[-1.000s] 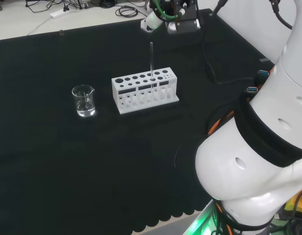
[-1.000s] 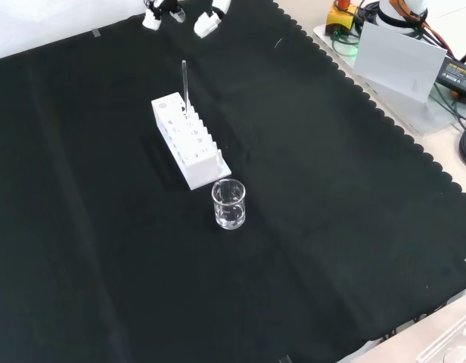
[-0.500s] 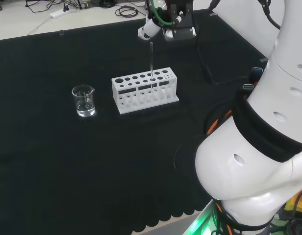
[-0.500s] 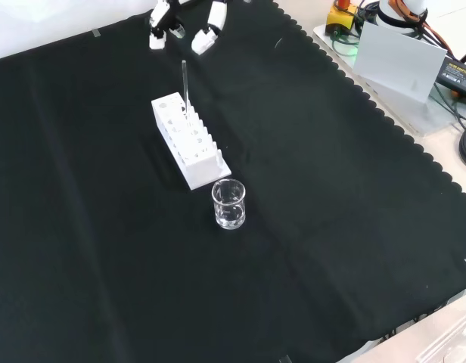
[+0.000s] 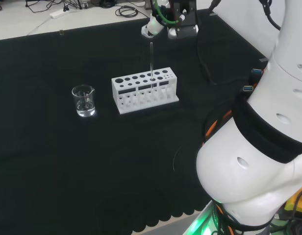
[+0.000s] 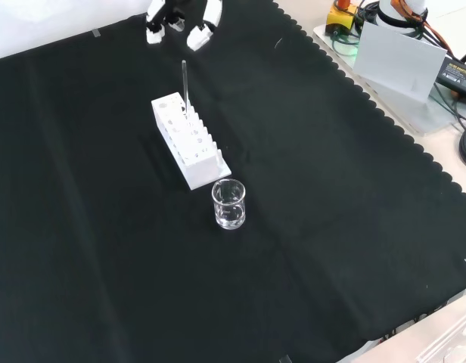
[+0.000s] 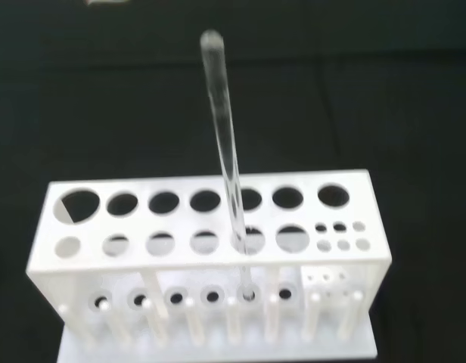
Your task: Take the glass rod from the white test tube rack.
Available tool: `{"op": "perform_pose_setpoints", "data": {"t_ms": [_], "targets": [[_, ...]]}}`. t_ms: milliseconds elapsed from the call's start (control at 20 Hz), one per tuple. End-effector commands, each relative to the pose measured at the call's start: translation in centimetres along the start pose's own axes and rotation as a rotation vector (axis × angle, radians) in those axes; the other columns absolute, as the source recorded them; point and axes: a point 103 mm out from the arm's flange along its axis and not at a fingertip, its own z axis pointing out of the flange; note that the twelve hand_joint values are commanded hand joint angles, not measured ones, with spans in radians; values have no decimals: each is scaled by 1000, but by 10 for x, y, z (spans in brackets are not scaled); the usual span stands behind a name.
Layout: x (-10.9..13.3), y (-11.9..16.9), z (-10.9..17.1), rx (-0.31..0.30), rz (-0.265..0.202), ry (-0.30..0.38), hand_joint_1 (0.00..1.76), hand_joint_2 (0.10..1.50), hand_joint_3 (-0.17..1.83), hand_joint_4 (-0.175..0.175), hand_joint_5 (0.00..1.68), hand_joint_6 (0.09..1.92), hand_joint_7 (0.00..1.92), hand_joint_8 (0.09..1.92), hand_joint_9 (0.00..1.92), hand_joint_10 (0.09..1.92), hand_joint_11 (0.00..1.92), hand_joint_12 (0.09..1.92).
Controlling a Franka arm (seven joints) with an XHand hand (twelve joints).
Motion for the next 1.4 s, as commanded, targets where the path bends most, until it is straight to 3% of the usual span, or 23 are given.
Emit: {"op": "perform_pose_setpoints", "data": {"t_ms": [50,400,600,1000,1400], "targets": [[9,4,37,68,-16,29,704,763,557,-175,298,708,754,1006,1290,769,1352,936],[25,2,30,69,-31,21,705,767,556,-175,303,727,765,1015,1307,789,1383,933],[21,1,31,76,-19,26,707,769,555,-175,310,748,785,1018,1333,792,1414,916],[18,-1,53,104,-20,22,713,775,552,-175,328,785,816,1023,1398,798,1488,886],[25,12,64,99,-40,45,784,784,542,-175,520,937,867,1044,1485,772,1591,793]]}}
